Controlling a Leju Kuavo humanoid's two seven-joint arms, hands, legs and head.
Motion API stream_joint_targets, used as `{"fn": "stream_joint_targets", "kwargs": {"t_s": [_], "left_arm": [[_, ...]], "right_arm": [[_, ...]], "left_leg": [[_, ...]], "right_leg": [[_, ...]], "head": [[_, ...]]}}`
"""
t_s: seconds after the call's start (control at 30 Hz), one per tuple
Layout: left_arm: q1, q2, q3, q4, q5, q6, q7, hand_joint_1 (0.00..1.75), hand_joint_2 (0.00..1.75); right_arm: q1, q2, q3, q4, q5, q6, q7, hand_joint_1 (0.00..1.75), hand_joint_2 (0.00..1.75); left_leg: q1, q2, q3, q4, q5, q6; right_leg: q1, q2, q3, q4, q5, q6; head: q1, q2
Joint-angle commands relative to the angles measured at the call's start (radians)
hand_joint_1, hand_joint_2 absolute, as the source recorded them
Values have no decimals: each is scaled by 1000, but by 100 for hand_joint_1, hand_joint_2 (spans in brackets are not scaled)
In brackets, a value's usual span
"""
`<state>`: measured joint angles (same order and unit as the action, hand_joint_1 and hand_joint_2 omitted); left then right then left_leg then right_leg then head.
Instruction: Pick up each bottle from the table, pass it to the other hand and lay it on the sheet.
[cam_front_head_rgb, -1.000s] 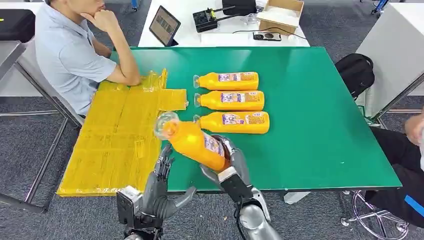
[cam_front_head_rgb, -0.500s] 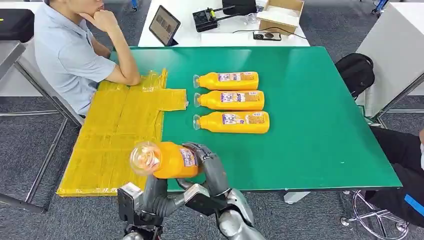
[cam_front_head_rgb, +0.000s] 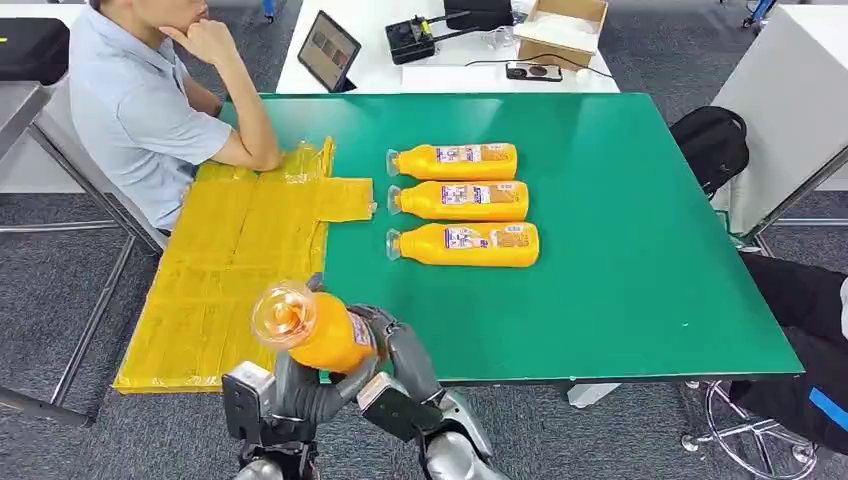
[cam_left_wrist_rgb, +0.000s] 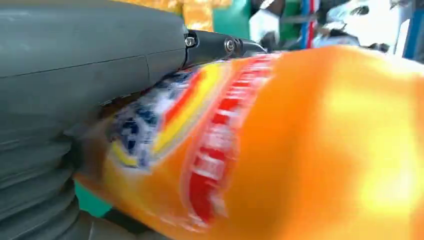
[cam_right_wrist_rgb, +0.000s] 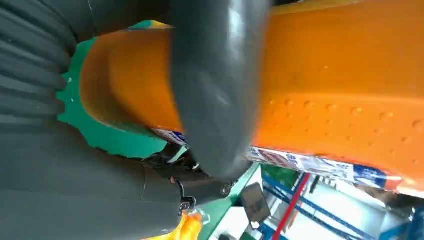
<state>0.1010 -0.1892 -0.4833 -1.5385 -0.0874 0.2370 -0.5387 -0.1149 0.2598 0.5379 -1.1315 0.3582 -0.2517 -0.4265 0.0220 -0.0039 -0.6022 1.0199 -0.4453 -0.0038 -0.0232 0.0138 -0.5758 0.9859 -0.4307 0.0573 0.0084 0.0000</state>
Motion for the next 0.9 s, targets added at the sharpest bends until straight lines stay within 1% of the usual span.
{"fn": "stream_joint_targets", "kwargs": {"t_s": [0.03,0.07,0.1,0.13,0.2,0.27,0.33,0.37,0.4,0.5,0.53,0.57,0.63,0.67,0.7,0.8,0.83,0.87,0.9], "left_arm": [[-31,-9,24,1,-11,28,-21,7,175],[-33,-10,25,3,-9,26,-22,65,175],[-33,-10,25,3,-9,26,-22,150,175],[-40,-11,25,14,21,-5,-17,175,175],[-40,-10,25,18,33,-20,-16,175,175],[-37,-7,19,20,79,-77,5,175,175],[-34,-8,18,22,79,-77,5,175,175],[-34,-8,18,22,79,-77,5,175,175],[-34,-8,18,22,79,-77,5,175,175],[-34,-8,18,22,79,-77,5,175,175],[-36,-6,17,30,138,-138,46,175,175],[-33,-1,14,35,171,-169,61,175,175],[-15,14,10,34,209,-206,69,175,175],[-4,16,17,27,224,-208,73,175,175],[4,22,23,21,239,-216,73,175,175],[10,28,50,12,272,-232,81,175,175],[12,25,68,6,225,-193,58,175,175],[13,25,82,0,196,-170,50,175,175],[14,30,105,-1,195,-160,81,175,175]], "right_arm": [[-12,-37,91,27,25,41,17,175,175],[-13,-39,94,27,25,44,17,175,175],[-13,-39,94,27,25,44,17,175,175],[-13,-44,99,22,27,47,15,175,175],[-7,-45,95,11,25,49,14,175,175],[10,-53,90,-10,40,36,15,175,175],[13,-60,87,-9,39,36,15,175,175],[13,-60,87,-9,39,36,15,175,175],[13,-60,87,-9,39,36,15,175,175],[13,-60,87,-9,39,36,15,175,175],[20,-59,76,-20,39,32,12,40,175],[26,-60,66,-26,39,28,6,0,175],[41,-56,41,-54,36,7,-11,0,175],[52,-51,28,-72,25,3,-18,0,0],[61,-50,22,-92,8,10,-30,0,0],[108,-80,20,-176,14,-40,-117,0,0],[140,-104,19,-214,11,-66,-154,0,0],[173,-126,19,-247,5,-78,-168,0,0],[210,-147,17,-285,2,-103,-187,0,0]], "left_leg": [[0,0,2,-1,0,1],[0,0,2,-1,0,1],[0,-1,3,-1,0,1],[0,-1,2,-1,0,1],[0,-1,3,-1,0,1],[0,-1,1,-1,0,1],[0,-2,4,-2,0,2],[0,-1,1,-1,0,1],[0,-2,3,-1,0,1],[0,-1,2,-1,0,1],[0,-1,3,-1,0,1],[0,-2,3,-1,0,2],[0,-1,2,-1,0,1],[0,-2,5,-2,-1,2],[0,0,3,-2,0,1],[0,1,3,-1,-1,1],[0,0,5,-2,-1,2],[0,-2,2,-1,0,1],[0,-3,3,-2,0,1]], "right_leg": [[1,-1,3,-1,0,-2],[1,-2,3,-1,0,-2],[1,-2,3,-1,0,-3],[1,-3,3,-2,0,-2],[1,-3,4,-1,-1,-3],[0,-2,2,-1,0,-1],[1,-4,5,-2,-1,-3],[0,-2,2,-1,0,-1],[1,-4,4,-2,-1,-3],[0,-2,2,-1,0,-2],[1,-3,4,-2,-1,-3],[1,-3,4,-2,-1,-3],[0,-3,3,-1,-1,-2],[1,-4,6,-3,-1,-4],[1,-2,3,-2,0,-2],[1,-1,3,-1,-1,-3],[1,-2,5,-2,-1,-4],[1,-3,3,-1,-1,-2],[1,-5,4,-2,-1,-3]], "head": [[0,0],[0,0],[0,0],[0,0],[0,0],[0,0],[0,0],[0,0],[0,0],[0,0],[0,0],[0,0],[0,0],[0,0],[0,0],[0,0],[0,0],[0,0],[0,0]]}}
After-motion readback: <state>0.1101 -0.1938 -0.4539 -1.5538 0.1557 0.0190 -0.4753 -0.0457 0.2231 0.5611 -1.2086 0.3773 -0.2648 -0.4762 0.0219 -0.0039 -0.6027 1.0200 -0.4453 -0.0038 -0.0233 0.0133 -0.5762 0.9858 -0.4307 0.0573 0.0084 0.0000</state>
